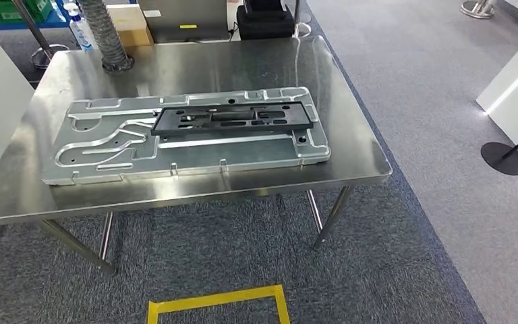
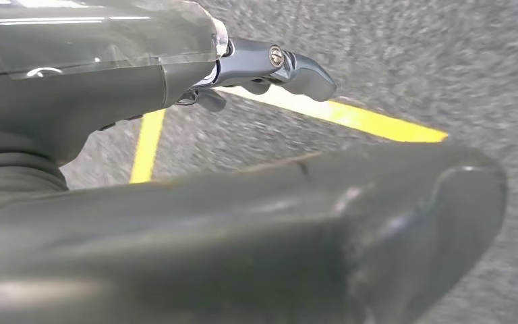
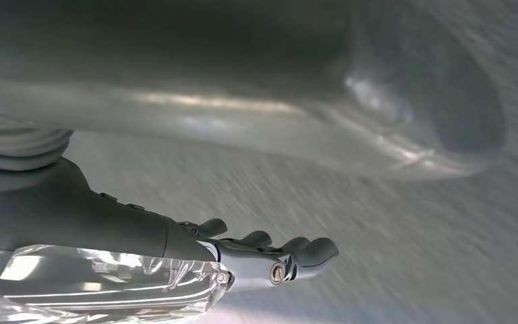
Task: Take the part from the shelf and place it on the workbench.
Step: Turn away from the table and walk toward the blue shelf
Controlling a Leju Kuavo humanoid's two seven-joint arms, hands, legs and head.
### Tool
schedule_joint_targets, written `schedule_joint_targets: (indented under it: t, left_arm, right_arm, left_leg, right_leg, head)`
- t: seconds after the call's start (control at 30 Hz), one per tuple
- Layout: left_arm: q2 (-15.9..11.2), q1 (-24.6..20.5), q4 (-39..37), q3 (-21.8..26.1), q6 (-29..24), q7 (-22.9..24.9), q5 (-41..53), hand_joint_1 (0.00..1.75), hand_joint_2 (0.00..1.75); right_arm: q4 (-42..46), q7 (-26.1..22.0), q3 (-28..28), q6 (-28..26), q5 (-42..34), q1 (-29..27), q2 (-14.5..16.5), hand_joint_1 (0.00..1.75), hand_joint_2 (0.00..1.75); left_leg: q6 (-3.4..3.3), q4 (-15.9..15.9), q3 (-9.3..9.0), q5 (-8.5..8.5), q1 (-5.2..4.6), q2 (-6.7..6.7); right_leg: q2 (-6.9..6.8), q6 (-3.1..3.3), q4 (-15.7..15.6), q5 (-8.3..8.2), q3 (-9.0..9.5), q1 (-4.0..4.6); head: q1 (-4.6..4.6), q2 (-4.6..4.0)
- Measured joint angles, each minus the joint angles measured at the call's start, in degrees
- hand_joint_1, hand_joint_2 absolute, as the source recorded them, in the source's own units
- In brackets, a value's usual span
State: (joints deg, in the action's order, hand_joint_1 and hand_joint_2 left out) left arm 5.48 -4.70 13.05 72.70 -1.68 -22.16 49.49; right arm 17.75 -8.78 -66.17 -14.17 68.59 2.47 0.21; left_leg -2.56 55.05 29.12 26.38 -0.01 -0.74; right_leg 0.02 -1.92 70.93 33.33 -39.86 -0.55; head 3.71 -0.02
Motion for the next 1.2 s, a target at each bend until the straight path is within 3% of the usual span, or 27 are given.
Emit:
schedule_joint_targets:
  t: [0.03,0.07,0.1,0.13,0.2,0.23,0.27,0.33,0.37,0.4,0.47,0.5,0.53,0.6,0.63,0.67,0.73,0.77,0.83,0.87,0.93,1.0,1.03,1.07,1.1,1.13,1.2]
  left_arm:
    - [0.01,0.04,0.0,-0.3,0.04,0.45,0.61,0.0,0.0]
    - [0.01,0.06,0.0,-0.64,0.08,1.04,1.28,0.0,0.0]
    - [0.0,0.08,0.0,-1.02,0.11,1.65,1.92,0.0,0.0]
    - [0.0,0.09,-0.01,-1.44,0.13,2.3,2.52,0.0,0.0]
    - [0.0,0.17,-0.01,-2.08,0.14,3.37,3.2,0.0,0.0]
    - [0.01,0.21,-0.01,-2.29,0.16,3.78,3.42,0.0,0.0]
    - [0.01,0.26,-0.01,-2.45,0.19,4.11,3.62,0.0,0.0]
    - [-0.11,0.51,0.0,-2.7,0.29,4.7,4.11,0.0,0.0]
    - [-0.19,0.7,-0.01,-2.86,0.37,4.99,4.35,0.0,0.0]
    - [-0.27,0.93,-0.01,-3.06,0.47,5.25,4.6,0.0,0.0]
    - [-0.34,1.21,-0.02,-3.45,0.71,5.52,5.05,0.0,0.0]
    - [-0.4,1.26,-0.02,-3.62,0.82,5.53,5.3,0.0,0.0]
    - [-0.5,1.27,-0.02,-3.73,0.93,5.46,5.49,0.0,0.0]
    - [-0.8,1.24,-0.02,-3.97,1.15,5.15,5.82,0.0,0.0]
    - [-0.98,1.18,-0.01,-4.11,1.26,4.91,5.96,0.0,0.0]
    - [-1.2,1.05,-0.01,-4.29,1.38,4.6,6.1,0.0,0.0]
    - [-1.59,0.69,0.0,-4.7,1.67,3.94,6.4,0.0,0.0]
    - [-1.74,0.55,0.0,-4.89,1.82,3.65,6.57,0.0,0.0]
    - [-1.98,0.5,-0.01,-5.1,2.0,3.25,6.92,0.0,0.0]
    - [-2.09,0.49,-0.01,-5.17,2.03,3.14,7.11,0.0,0.0]
    - [-2.38,0.45,-0.02,-5.41,2.08,3.01,7.43,0.0,0.0]
    - [-2.75,0.47,-0.02,-5.72,2.19,2.93,7.78,0.0,0.0]
    - [-2.93,0.48,-0.02,-5.88,2.27,2.9,7.94,0.0,0.0]
    - [-3.11,0.47,-0.02,-6.04,2.37,2.87,8.06,0.0,0.0]
    - [-3.29,0.45,-0.02,-6.19,2.46,2.85,8.16,0.0,0.0]
    - [-3.43,0.43,-0.02,-6.31,2.55,2.82,8.22,0.0,0.0]
    - [-3.6,0.42,-0.02,-6.48,2.69,2.82,8.35,0.0,0.0]
  right_arm:
    - [-0.77,1.65,-0.28,1.49,-0.02,0.1,0.13,0.0,0.0]
    - [-1.45,3.41,-0.55,3.24,-0.06,0.18,0.32,0.0,0.0]
    - [-2.05,5.13,-0.84,5.13,-0.1,0.29,0.55,0.0,0.0]
    - [-2.56,6.75,-1.09,7.2,-0.14,0.44,0.84,0.0,0.0]
    - [-3.27,9.14,-1.4,11.02,-0.08,0.89,1.47,0.0,0.0]
    - [-3.59,9.92,-1.5,12.51,-0.02,1.14,1.87,0.0,0.0]
    - [-3.91,10.47,-1.59,13.69,0.06,1.31,2.27,0.0,0.0]
    - [-4.6,10.95,-1.8,15.25,0.23,1.47,3.23,0.0,0.0]
    - [-4.85,10.93,-1.86,15.83,0.35,1.52,3.65,0.0,0.0]
    - [-5.05,10.69,-1.89,16.23,0.5,1.57,4.09,0.0,0.0]
    - [-5.3,9.8,-1.9,16.83,0.86,1.64,4.78,0.0,0.0]
    - [-5.42,9.17,-1.89,17.08,1.03,1.65,5.13,0.0,0.0]
    - [-5.52,8.53,-1.88,17.33,1.14,1.68,5.43,0.0,0.0]
    - [-5.72,6.99,-1.82,17.79,1.22,1.81,6.02,0.0,0.0]
    - [-5.79,6.2,-1.77,17.99,1.27,1.95,6.24,0.0,0.0]
    - [-5.86,5.39,-1.68,18.18,1.33,2.09,6.48,0.0,0.0]
    - [-5.95,4.12,-1.45,18.46,1.49,2.35,6.86,0.0,0.0]
    - [-6.0,3.62,-1.34,18.6,1.53,2.42,7.04,0.0,0.0]
    - [-6.11,2.8,-1.25,18.95,1.51,2.5,7.23,0.0,0.0]
    - [-6.15,2.44,-1.24,19.09,1.45,2.52,7.28,0.0,0.0]
    - [-6.25,2.04,-1.24,19.23,1.32,2.52,7.34,0.0,0.0]
    - [-6.34,1.95,-1.24,19.29,1.18,2.52,7.47,0.0,0.0]
    - [-6.37,1.97,-1.25,19.32,1.08,2.52,7.54,0.0,0.0]
    - [-6.4,2.0,-1.26,19.34,0.98,2.53,7.62,0.0,0.0]
    - [-6.42,2.06,-1.27,19.33,0.89,2.55,7.68,0.0,0.0]
    - [-6.43,2.12,-1.28,19.32,0.83,2.59,7.73,0.0,0.0]
    - [-6.43,2.32,-1.3,19.29,0.68,2.79,7.79,0.0,0.0]
  left_leg:
    - [0.1,0.16,1.01,-0.71,-0.02,-0.04]
    - [0.22,0.39,2.05,-1.39,-0.02,-0.06]
    - [0.38,0.68,3.1,-2.02,-0.02,-0.07]
    - [0.57,1.03,4.05,-2.63,-0.02,-0.06]
    - [1.11,1.7,5.47,-3.64,-0.15,-0.08]
    - [1.43,1.87,5.86,-4.16,-0.18,-0.13]
    - [1.81,1.87,6.13,-4.72,-0.16,-0.19]
    - [2.55,1.91,6.67,-5.33,-0.02,-0.11]
    - [2.86,2.68,7.18,-4.2,0.06,0.02]
    - [3.12,4.53,7.88,-1.85,0.12,0.16]
    - [3.55,11.29,9.46,4.66,0.3,0.27]
    - [3.74,15.05,9.93,6.74,0.33,0.27]
    - [3.89,17.84,9.88,7.18,0.35,0.27]
    - [3.98,18.21,7.39,4.33,0.4,0.27]
    - [3.9,15.44,4.69,2.77,0.43,0.29]
    - [3.76,11.11,1.2,2.48,0.4,0.35]
    - [3.04,2.92,-4.36,4.33,0.24,0.47]
    - [2.58,0.8,-5.54,5.28,0.13,0.5]
    - [1.51,0.28,-4.97,4.8,0.11,0.34]
    - [0.98,0.3,-4.37,4.16,0.17,0.19]
    - [0.15,0.25,-2.75,2.66,0.24,-0.08]
    - [-0.11,0.34,-0.9,1.24,0.11,-0.11]
    - [-0.09,0.47,0.06,0.54,0.04,-0.12]
    - [-0.03,0.65,1.09,-0.14,-0.03,-0.14]
    - [0.07,0.91,2.15,-0.79,-0.09,-0.16]
    - [0.18,1.2,3.16,-1.38,-0.15,-0.16]
    - [0.51,1.8,4.71,-2.36,-0.3,-0.12]
  right_leg:
    - [0.0,-0.12,2.3,0.03,0.28,-0.09]
    - [0.0,-0.14,2.79,-1.22,1.41,-0.17]
    - [-0.01,-0.04,1.29,-2.94,3.49,-0.23]
    - [0.0,0.18,-2.14,-4.14,6.61,-0.24]
    - [0.0,0.8,-11.38,-3.44,13.45,0.05]
    - [0.0,1.11,-14.71,-2.54,15.59,0.26]
    - [-0.02,1.41,-16.49,-1.99,16.48,0.49]
    - [-0.2,2.1,-16.94,-2.82,15.6,0.47]
    - [-0.33,2.56,-16.98,-3.53,14.9,0.38]
    - [-0.44,2.94,-17.07,-4.32,14.05,0.27]
    - [-0.56,3.42,-16.99,-5.8,12.2,0.34]
    - [-0.62,3.44,-16.89,-6.53,11.21,0.41]
    - [-0.67,3.41,-16.7,-7.25,10.15,0.46]
    - [-0.72,3.19,-15.97,-8.48,7.9,0.46]
    - [-0.71,3.01,-15.4,-8.99,6.82,0.43]
    - [-0.69,2.79,-14.78,-9.37,5.88,0.47]
    - [-0.71,2.22,-13.76,-10.1,4.78,0.61]
    - [-0.75,1.91,-13.57,-10.53,4.55,0.64]
    - [-0.72,1.2,-13.48,-11.21,4.21,0.56]
    - [-0.6,0.88,-12.89,-10.3,3.76,0.46]
    - [-0.34,0.35,-8.67,-5.2,2.18,0.22]
    - [-0.28,-0.01,-1.41,0.15,0.48,0.09]
    - [-0.28,-0.11,1.55,0.9,0.23,0.04]
    - [-0.28,-0.12,3.01,0.25,0.73,-0.01]
    - [-0.28,-0.01,2.51,-1.35,2.2,-0.04]
    - [-0.27,0.24,0.0,-3.04,4.67,-0.01]
    - [-0.28,1.07,-8.83,-3.76,11.48,0.26]
  head:
    - [0.01,0.0]
    - [0.01,0.0]
    - [0.01,0.0]
    - [0.01,0.0]
    - [0.01,0.0]
    - [0.01,0.0]
    - [0.01,0.0]
    - [0.01,0.0]
    - [0.01,0.0]
    - [0.02,0.0]
    - [0.02,0.0]
    - [0.02,0.0]
    - [0.02,0.0]
    - [0.03,0.0]
    - [0.03,0.0]
    - [0.03,0.0]
    - [0.02,0.0]
    - [0.02,0.0]
    - [0.02,0.0]
    - [0.02,0.0]
    - [0.01,0.0]
    - [0.01,0.0]
    - [0.01,0.0]
    - [0.01,0.0]
    - [0.01,0.0]
    - [0.01,0.0]
    - [0.02,0.0]
